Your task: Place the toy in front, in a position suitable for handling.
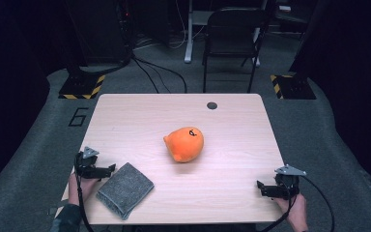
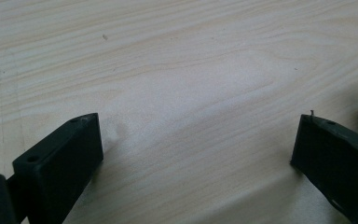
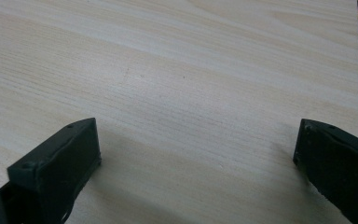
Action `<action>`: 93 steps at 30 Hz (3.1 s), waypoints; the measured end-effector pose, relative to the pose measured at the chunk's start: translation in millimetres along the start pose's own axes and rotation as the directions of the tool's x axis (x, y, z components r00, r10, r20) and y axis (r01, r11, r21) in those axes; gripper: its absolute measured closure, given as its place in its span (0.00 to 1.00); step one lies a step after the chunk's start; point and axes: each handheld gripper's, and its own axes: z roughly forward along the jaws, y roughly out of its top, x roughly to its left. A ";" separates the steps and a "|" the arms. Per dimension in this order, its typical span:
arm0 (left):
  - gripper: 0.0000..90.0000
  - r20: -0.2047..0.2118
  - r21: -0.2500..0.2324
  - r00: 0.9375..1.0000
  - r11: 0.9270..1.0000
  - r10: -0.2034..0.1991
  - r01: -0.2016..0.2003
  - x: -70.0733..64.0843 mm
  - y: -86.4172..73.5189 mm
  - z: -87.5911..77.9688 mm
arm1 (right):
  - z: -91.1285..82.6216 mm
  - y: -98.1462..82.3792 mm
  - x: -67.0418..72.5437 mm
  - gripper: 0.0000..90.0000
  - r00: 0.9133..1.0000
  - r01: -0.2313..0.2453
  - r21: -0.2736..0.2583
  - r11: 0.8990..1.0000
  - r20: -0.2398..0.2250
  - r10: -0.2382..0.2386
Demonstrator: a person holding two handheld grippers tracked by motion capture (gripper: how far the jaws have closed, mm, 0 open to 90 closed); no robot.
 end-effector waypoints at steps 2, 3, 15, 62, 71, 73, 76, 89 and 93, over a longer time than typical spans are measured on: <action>0.02 0.002 0.000 1.000 1.000 0.001 -0.001 0.1 0.0 0.0 | 0.0 0.0 -0.1 0.00 1.000 0.001 0.000 1.000 0.000 -0.001; 0.02 0.000 0.000 1.000 1.000 0.000 0.000 0.0 0.0 0.0 | 0.0 0.0 0.0 0.00 1.000 0.000 0.000 1.000 0.000 0.000; 0.02 0.006 0.003 1.000 1.000 0.002 -0.002 0.2 0.3 0.0 | -0.1 0.5 -0.9 0.00 1.000 0.007 0.004 1.000 -0.011 -0.007; 0.20 0.196 0.104 0.962 0.971 0.191 -0.214 -98.6 -6.2 -32.9 | -19.1 19.0 10.2 0.00 1.000 -0.004 -0.033 0.999 -0.030 0.003; 0.70 0.144 0.049 0.977 0.985 0.156 -0.164 -87.8 -12.0 -40.0 | -22.1 18.9 10.0 0.00 0.999 -0.002 -0.033 0.999 -0.039 0.000; 0.77 0.133 0.033 0.975 0.983 0.176 -0.182 -88.9 -13.1 -40.6 | -22.4 19.4 11.0 0.00 0.999 -0.002 -0.030 1.000 -0.042 0.001; 0.83 0.131 0.030 0.973 0.981 0.188 -0.193 -89.4 -13.1 -41.3 | -22.2 19.1 11.0 0.01 0.999 0.001 -0.034 0.999 -0.043 -0.002; 0.85 0.203 -0.051 0.957 0.978 0.209 -0.202 -92.5 2.9 -59.0 | -25.3 19.4 7.3 0.01 0.999 -0.026 -0.047 0.999 -0.041 0.024; 0.85 0.215 -0.076 0.949 0.973 0.230 -0.219 -99.8 9.0 -64.9 | -26.9 19.5 7.8 0.00 0.999 -0.029 -0.047 0.998 -0.044 0.027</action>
